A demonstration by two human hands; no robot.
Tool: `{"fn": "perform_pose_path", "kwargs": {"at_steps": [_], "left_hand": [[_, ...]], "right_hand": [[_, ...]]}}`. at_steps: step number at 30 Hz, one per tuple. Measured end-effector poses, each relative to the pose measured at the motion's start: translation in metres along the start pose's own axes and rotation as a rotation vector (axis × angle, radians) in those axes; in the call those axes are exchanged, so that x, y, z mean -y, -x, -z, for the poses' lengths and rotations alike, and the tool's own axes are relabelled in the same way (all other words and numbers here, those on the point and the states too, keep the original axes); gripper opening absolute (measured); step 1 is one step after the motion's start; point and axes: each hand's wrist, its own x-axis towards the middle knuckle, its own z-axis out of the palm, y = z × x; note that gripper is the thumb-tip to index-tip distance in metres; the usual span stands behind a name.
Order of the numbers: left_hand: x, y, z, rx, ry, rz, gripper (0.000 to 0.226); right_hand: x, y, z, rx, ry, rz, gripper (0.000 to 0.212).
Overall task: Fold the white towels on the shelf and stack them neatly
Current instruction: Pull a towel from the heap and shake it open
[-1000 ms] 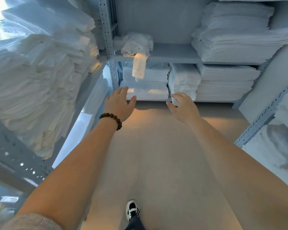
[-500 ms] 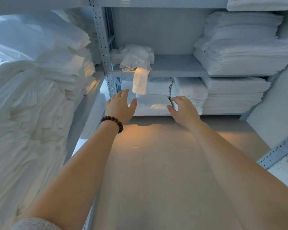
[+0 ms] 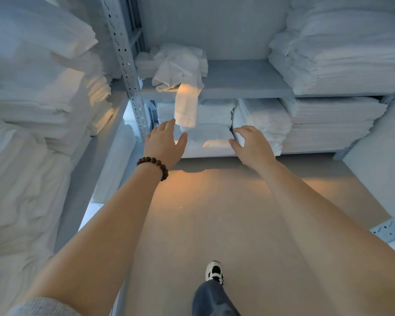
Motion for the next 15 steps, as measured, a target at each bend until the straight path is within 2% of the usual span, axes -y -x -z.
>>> {"fn": "perform_pose_path", "kwargs": {"at_steps": [15], "left_hand": [[0.0, -0.244, -0.088, 0.001, 0.003, 0.012, 0.06]], "right_hand": [[-0.064, -0.257, -0.018, -0.003, 0.028, 0.04, 0.044]]}}
